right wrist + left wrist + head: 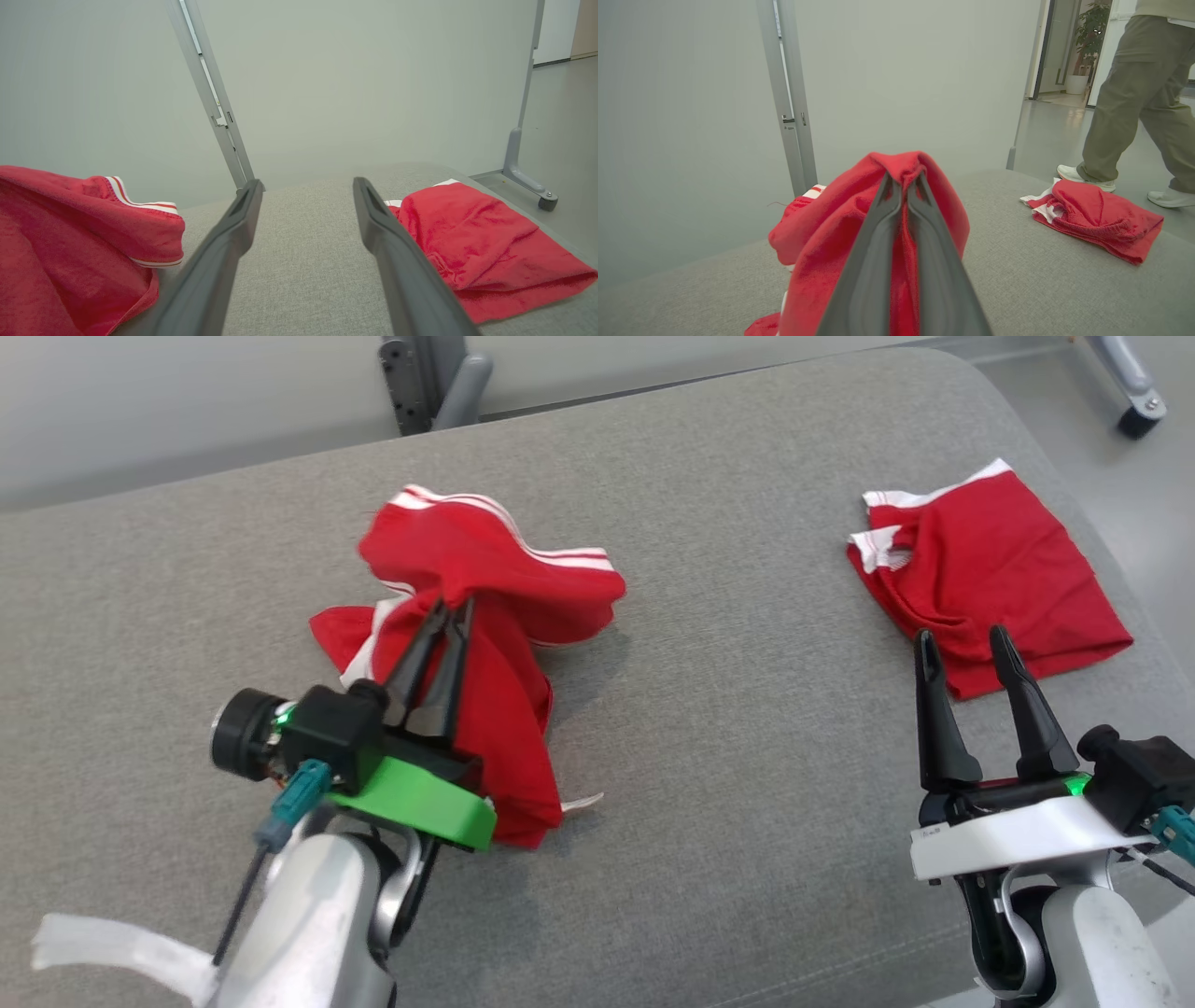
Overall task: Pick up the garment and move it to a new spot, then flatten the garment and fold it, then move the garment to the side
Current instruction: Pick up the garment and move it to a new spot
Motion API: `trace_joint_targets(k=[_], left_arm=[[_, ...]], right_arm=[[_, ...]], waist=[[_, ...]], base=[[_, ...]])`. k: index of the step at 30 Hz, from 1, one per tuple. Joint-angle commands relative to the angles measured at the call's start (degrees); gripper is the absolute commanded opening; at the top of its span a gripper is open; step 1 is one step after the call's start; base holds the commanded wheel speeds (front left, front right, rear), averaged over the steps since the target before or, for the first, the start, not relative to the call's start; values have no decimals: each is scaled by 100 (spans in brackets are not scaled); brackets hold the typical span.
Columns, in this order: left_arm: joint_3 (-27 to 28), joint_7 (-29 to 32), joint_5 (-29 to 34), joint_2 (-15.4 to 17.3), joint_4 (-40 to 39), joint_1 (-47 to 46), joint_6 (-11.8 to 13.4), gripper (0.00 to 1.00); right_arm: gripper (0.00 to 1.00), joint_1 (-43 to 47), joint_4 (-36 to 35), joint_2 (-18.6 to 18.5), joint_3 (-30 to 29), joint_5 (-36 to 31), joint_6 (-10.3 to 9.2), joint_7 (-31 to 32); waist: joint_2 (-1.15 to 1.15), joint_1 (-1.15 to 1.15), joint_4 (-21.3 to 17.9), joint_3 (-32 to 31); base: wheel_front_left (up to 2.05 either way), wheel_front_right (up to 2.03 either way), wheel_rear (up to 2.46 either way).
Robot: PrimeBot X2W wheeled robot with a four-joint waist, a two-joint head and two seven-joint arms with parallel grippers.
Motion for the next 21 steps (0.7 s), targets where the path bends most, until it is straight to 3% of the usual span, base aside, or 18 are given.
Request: trace_joint_targets(k=[1, 4, 8, 14, 15, 16, 21], left_arm=[[-236, -11, 86, -88, 416, -230, -102, 0], [-736, 31, 160, -204, 1313, -425, -230, 0], [-1027, 103, 93, -235, 1901, -502, -298, 0], [-1656, 345, -394, -278, 2626, -564, -370, 0], [-1838, 381, -544, -290, 2617, -573, -373, 36], [-1965, 378, -651, -237, 2598, -601, -374, 100], [-2054, -99, -1052, -57, 2276, -543, -375, 100]], right_arm=[[100, -23, 78, -1, -13, 124, -4, -108], [100, 17, 209, 1, 5, 277, -3, -226], [100, -1, 290, 3, 38, 341, -3, -295], [100, -51, 456, 2, 63, 396, -3, -393], [100, -62, 478, 2, 70, 393, -3, -391], [100, -72, 499, 0, 81, 371, -3, -384], [100, -83, 508, 0, 103, 234, -3, -314]], waist=[[0, 0, -593, 272], [0, 0, -819, 400], [0, 0, -902, 471], [0, 0, -728, 511], [0, 0, -670, 492], [0, 0, -612, 466], [0, 0, -271, 296]], base=[[0, 0, 0], [0, 0, 0], [0, 0, 0], [0, 0, 0], [0, 0, 0], [0, 0, 0], [0, 0, 0]])
